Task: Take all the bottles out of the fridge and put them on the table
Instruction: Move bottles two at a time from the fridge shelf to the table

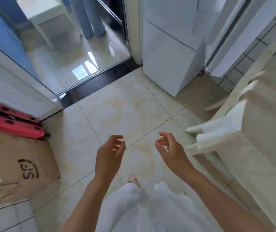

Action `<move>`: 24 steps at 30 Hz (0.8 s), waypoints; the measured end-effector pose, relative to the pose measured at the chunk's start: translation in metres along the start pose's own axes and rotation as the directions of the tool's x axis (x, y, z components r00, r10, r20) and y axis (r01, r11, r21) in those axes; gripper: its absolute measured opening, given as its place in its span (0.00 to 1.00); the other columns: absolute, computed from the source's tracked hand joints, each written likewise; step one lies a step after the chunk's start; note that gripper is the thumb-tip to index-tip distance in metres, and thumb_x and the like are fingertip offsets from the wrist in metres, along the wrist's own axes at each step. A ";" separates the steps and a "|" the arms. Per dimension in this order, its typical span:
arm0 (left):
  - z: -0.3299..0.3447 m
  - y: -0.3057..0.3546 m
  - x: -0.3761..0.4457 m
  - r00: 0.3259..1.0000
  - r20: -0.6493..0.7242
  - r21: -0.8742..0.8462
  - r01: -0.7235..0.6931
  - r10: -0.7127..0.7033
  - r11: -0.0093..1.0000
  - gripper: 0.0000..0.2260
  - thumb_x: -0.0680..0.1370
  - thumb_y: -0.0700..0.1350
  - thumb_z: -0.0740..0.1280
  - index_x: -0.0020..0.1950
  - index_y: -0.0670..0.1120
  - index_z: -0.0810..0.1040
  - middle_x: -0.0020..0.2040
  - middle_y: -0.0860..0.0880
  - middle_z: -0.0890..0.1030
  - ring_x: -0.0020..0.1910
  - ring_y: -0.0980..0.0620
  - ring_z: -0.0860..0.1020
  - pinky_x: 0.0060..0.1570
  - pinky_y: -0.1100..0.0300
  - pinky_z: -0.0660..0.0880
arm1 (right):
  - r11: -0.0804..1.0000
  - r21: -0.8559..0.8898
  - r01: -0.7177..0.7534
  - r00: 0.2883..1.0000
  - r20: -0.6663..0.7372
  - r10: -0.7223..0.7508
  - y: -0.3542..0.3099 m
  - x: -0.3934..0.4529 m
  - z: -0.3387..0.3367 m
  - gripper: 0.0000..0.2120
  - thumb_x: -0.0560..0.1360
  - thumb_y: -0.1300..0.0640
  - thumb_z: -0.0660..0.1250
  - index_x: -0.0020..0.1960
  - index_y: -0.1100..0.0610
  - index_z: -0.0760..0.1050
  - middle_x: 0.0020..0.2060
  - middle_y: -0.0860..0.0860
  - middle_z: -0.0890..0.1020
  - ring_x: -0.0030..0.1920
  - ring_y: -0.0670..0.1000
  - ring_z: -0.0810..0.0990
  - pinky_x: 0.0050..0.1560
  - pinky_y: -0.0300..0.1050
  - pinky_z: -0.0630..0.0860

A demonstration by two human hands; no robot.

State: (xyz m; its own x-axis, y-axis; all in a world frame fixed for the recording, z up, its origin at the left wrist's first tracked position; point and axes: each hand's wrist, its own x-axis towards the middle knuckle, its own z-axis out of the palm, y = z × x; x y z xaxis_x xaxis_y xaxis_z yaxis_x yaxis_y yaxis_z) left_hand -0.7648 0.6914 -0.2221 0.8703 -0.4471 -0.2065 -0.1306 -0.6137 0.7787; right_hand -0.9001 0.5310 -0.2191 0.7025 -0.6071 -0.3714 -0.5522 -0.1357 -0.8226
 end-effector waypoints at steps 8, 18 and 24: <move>-0.066 -0.041 0.067 0.998 0.022 -0.009 0.058 -0.058 0.998 0.08 0.77 0.43 0.67 0.50 0.56 0.77 0.41 0.58 0.82 0.41 0.65 0.79 0.37 0.75 0.72 | 1.000 0.002 -0.023 0.999 0.027 0.023 -0.058 0.050 0.064 0.18 0.78 0.52 0.64 0.66 0.52 0.68 0.54 0.47 0.79 0.58 0.45 0.77 0.57 0.36 0.68; -0.066 -0.019 0.189 0.996 0.081 0.045 0.044 -0.048 0.998 0.06 0.77 0.45 0.68 0.52 0.56 0.77 0.41 0.62 0.80 0.43 0.65 0.79 0.43 0.64 0.76 | 0.983 -0.151 -0.099 0.987 0.114 0.117 -0.097 0.165 0.072 0.21 0.78 0.50 0.63 0.69 0.53 0.66 0.57 0.46 0.76 0.57 0.46 0.74 0.54 0.37 0.67; -0.062 0.026 0.295 0.986 0.168 0.107 -0.011 -0.007 0.994 0.08 0.77 0.45 0.68 0.55 0.53 0.77 0.43 0.63 0.80 0.43 0.64 0.79 0.46 0.59 0.79 | 0.974 -0.212 -0.075 0.980 0.167 0.112 -0.138 0.262 0.046 0.24 0.78 0.47 0.62 0.71 0.52 0.64 0.60 0.46 0.74 0.56 0.44 0.73 0.53 0.37 0.67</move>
State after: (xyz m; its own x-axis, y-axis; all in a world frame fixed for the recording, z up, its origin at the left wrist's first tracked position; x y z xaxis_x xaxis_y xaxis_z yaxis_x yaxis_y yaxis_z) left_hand -0.4820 0.5841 -0.2255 0.7790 -0.5457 -0.3087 -0.1902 -0.6749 0.7130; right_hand -0.6192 0.4267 -0.2231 0.7013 -0.4793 -0.5277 -0.6860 -0.2526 -0.6824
